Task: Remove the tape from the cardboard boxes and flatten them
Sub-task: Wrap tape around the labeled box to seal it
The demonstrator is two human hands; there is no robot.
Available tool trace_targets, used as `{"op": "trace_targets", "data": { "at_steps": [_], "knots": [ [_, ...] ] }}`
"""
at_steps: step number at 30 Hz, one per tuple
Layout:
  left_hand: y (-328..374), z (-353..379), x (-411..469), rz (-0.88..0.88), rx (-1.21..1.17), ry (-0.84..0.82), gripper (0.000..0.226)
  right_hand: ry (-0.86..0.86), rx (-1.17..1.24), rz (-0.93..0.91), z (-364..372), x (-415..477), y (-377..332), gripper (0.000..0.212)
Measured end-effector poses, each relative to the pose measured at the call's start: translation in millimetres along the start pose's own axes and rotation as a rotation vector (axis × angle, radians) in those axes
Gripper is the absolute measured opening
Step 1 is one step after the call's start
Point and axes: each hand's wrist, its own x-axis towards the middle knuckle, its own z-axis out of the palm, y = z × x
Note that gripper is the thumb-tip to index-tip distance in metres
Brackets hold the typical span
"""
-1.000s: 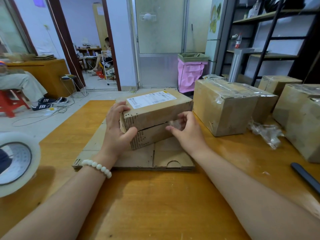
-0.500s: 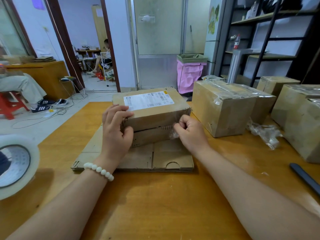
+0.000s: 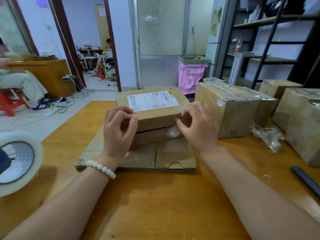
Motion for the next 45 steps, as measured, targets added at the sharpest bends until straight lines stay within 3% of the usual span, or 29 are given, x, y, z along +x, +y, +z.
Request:
{"op": "trace_targets", "data": {
  "at_steps": [2, 4, 7, 9, 12, 16, 20, 25, 29, 33, 37, 40, 45],
  "knots": [
    [7.2, 0.6, 0.2, -0.171, -0.057, 0.029, 0.013, 0.021, 0.001, -0.03, 0.3, 1.0, 0.4, 0.019],
    [5.4, 2.2, 0.3, -0.509, -0.225, 0.047, 0.021, 0.032, -0.012, -0.06, 0.7, 1.2, 1.2, 0.015],
    [-1.6, 0.9, 3.5, -1.026, -0.578, -0.033, 0.071, 0.028, 0.013, -0.079, 1.6, 1.7, 2.1, 0.021],
    [-6.5, -3.6, 5.4, -1.122, -0.666, -0.141, 0.097, 0.022, 0.042, -0.075, 2.9, 1.7, 1.5, 0.025],
    [-8.8, -2.8, 6.6, -1.086, -0.697, -0.204, 0.1, 0.026, 0.108, -0.06, 4.2, -0.6, 2.2, 0.026],
    [-4.6, 0.0, 4.5, -0.989, -0.785, -0.081, 0.08, 0.008, 0.274, -0.009, 1.8, -5.4, 7.4, 0.024],
    [0.5, -1.7, 5.7, -0.899, -0.845, -0.036, 0.074, -0.032, 0.409, 0.079, -2.3, -8.9, 10.2, 0.016],
    [-0.6, -11.8, 2.8, -0.715, -0.687, -0.132, 0.093, -0.051, 0.419, 0.117, -0.4, -8.5, 7.9, 0.032],
    [-0.4, -12.3, 0.7, -0.625, -0.588, -0.212, 0.1, -0.1, 0.37, 0.147, 7.3, -11.2, 13.2, 0.016],
    [-0.6, -9.1, -0.1, -0.671, -0.612, -0.257, 0.106, -0.092, 0.341, 0.142, 9.2, -13.2, 17.3, 0.01],
    [-9.8, -4.9, 1.7, -0.865, -0.667, -0.237, 0.126, -0.116, 0.258, 0.082, 7.8, -9.6, 18.3, 0.01],
    [-10.8, -3.6, 1.1, -0.91, -0.644, -0.281, 0.124, -0.12, 0.196, 0.005, 6.4, -8.5, 16.1, 0.004],
    [-10.5, -1.8, 0.6, -0.909, -0.62, -0.239, 0.121, -0.164, 0.189, 0.09, 6.0, -8.9, 15.7, 0.01]
  ]
}}
